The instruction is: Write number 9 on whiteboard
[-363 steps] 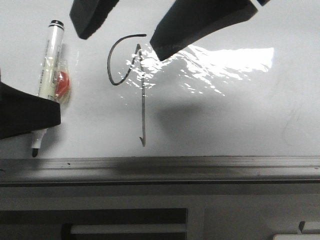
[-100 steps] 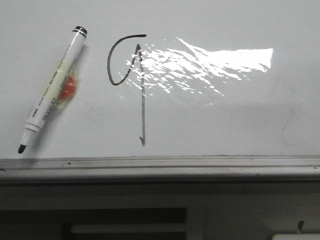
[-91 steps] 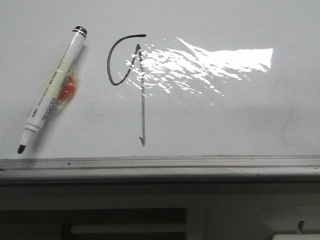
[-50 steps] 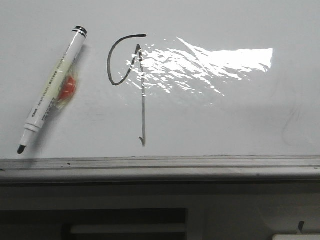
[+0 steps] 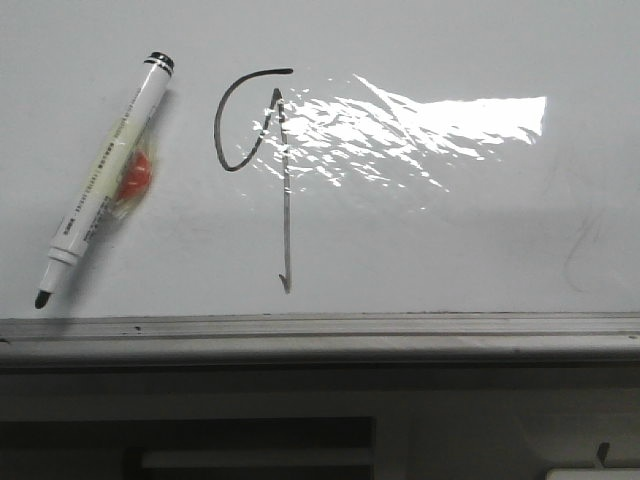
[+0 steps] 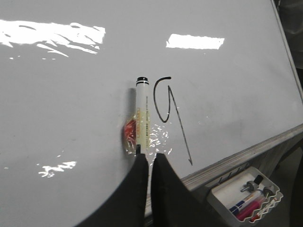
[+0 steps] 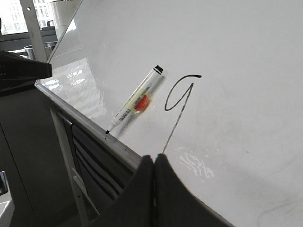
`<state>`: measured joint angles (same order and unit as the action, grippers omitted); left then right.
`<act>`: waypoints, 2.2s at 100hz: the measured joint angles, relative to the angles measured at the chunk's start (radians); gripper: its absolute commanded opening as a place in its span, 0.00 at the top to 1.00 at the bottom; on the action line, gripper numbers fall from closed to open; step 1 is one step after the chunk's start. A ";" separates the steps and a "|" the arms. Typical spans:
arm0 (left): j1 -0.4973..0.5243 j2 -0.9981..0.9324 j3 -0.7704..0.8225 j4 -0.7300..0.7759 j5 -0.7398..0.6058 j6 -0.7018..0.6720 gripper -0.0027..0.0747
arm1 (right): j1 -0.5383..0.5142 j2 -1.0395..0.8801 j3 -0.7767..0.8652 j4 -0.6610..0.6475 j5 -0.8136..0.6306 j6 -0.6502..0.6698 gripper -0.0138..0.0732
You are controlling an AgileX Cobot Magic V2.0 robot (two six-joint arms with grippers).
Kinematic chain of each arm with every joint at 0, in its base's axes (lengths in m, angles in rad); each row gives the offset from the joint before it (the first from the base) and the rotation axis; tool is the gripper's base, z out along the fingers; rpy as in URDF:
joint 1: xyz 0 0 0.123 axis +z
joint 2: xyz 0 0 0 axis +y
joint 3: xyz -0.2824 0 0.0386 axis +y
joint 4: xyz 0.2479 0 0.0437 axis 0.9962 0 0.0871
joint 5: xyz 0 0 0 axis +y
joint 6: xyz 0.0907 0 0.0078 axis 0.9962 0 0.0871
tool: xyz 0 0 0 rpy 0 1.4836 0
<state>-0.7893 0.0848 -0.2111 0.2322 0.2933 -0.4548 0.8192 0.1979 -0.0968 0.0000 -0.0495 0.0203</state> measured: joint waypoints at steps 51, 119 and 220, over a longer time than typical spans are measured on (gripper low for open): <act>0.392 -0.090 0.211 -0.204 -0.243 0.427 0.99 | 0.000 0.000 0.000 0.000 0.000 0.000 0.91; 0.750 -0.090 0.211 -0.239 -0.044 0.434 0.99 | 0.000 0.000 0.000 0.000 0.000 0.000 0.91; 0.750 -0.090 0.210 -0.239 0.049 0.420 0.99 | 0.000 0.000 0.000 0.000 0.000 0.000 0.91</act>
<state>-0.0395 -0.0047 -0.0007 -0.0066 0.3421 -0.0345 0.8192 0.1979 -0.0968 0.0000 -0.0495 0.0203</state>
